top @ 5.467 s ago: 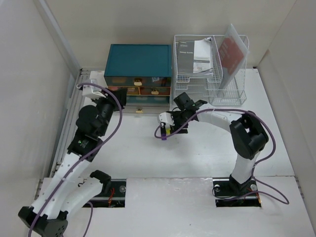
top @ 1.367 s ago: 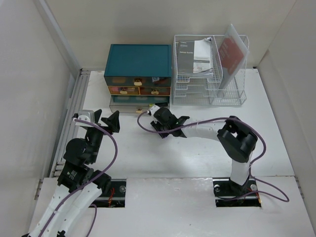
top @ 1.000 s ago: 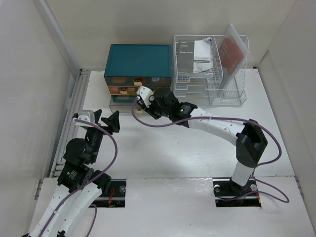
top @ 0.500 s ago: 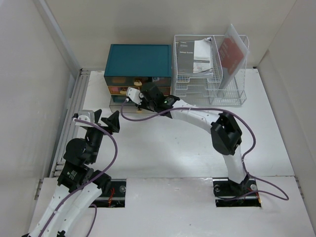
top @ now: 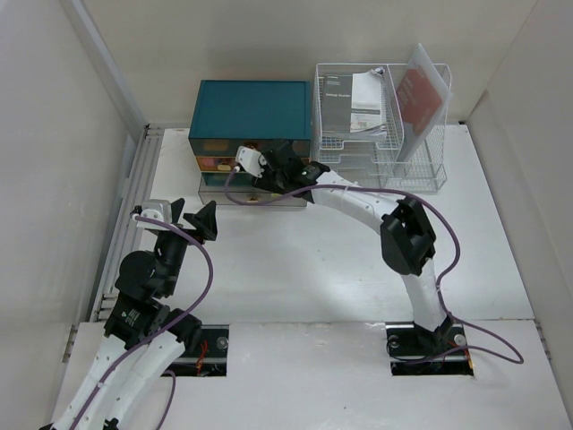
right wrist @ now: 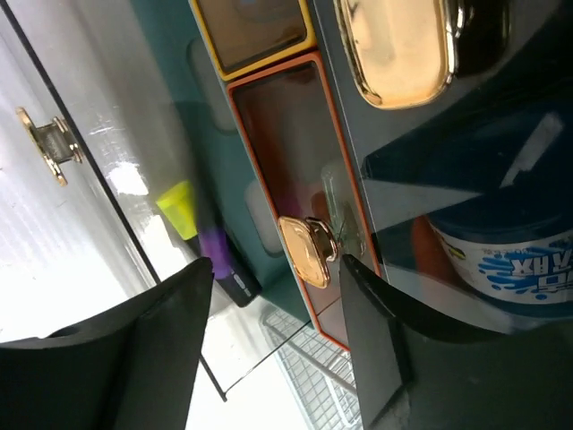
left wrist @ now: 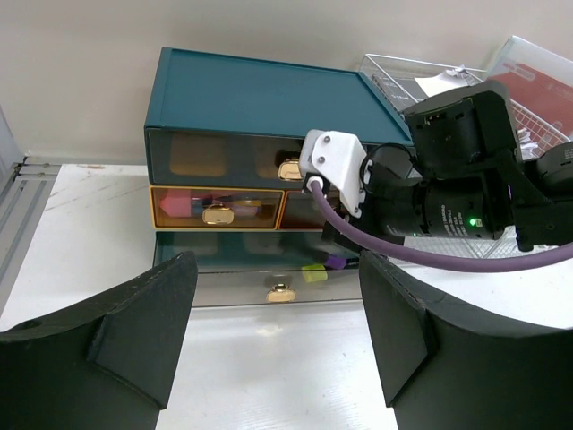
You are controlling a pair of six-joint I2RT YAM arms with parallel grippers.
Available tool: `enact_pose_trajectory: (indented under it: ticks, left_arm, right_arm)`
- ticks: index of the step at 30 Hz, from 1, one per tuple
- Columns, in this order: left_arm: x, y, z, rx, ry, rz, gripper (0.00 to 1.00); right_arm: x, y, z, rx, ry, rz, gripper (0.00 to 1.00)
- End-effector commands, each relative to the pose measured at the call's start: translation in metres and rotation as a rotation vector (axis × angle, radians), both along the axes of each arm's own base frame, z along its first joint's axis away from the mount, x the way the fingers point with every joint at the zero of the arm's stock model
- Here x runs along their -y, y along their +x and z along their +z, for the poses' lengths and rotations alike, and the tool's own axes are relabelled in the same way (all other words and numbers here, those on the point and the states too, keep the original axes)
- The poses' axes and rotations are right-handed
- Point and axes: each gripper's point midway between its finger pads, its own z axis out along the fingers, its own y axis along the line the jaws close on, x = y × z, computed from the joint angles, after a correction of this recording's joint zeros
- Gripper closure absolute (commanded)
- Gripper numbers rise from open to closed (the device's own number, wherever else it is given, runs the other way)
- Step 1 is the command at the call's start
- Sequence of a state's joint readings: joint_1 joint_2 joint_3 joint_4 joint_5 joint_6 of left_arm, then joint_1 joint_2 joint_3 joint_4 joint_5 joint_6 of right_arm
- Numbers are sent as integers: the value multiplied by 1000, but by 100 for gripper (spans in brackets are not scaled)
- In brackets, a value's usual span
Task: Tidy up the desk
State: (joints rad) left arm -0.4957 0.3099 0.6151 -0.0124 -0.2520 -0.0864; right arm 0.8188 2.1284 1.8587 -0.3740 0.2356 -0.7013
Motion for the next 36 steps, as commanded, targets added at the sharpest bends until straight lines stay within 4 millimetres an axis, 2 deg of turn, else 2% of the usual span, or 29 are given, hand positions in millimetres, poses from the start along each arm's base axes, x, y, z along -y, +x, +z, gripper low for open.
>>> enact_pose_trajectory:
  ticks: [1, 6, 8, 9, 10, 14, 15, 18, 21, 23, 29, 33, 36]
  left_arm:
    - [-2, -2, 11, 45, -14, 6, 30]
    - [-2, -2, 11, 45, -14, 6, 30]
    - [-2, -2, 11, 45, -14, 6, 30]
    - [-2, -2, 11, 45, -14, 6, 30]
    - [-2, -2, 11, 45, -14, 6, 30]
    - [-2, -2, 11, 45, -14, 6, 30]
    - [-2, -2, 11, 45, -14, 6, 30]
    - [-2, -2, 11, 45, -14, 6, 30]
    - [-2, -2, 11, 45, -14, 6, 30]
    - [-2, -2, 11, 45, -14, 6, 30]
    - [-2, -2, 11, 45, -14, 6, 30]
    - [-2, -2, 11, 45, -14, 6, 30]
    - [-2, -2, 11, 45, -14, 6, 30]
  right_arm:
    - [-6, 3, 13, 7, 44, 1, 35]
    - [-14, -9, 20, -33, 107, 45, 34]
    - [-16, -18, 27, -61, 152, 94, 56]
    - [-29, -29, 25, -115, 199, 185, 72]
    - [-31, -42, 21, -178, 194, 230, 99]
    - [-45, -72, -12, -437, 209, 396, 100]
    - [-46, -77, -14, -475, 203, 405, 100]
    - [-47, -77, -40, -523, 172, 406, 100]
    - [-47, -64, -48, -496, 182, 335, 100]
    - [-41, -47, -54, -442, 175, 237, 100]
    - [-33, -19, -53, -344, 192, 83, 100]
    - [-3, 20, -45, -119, 193, -185, 100]
    - [7, 34, -33, 3, 205, -279, 100]
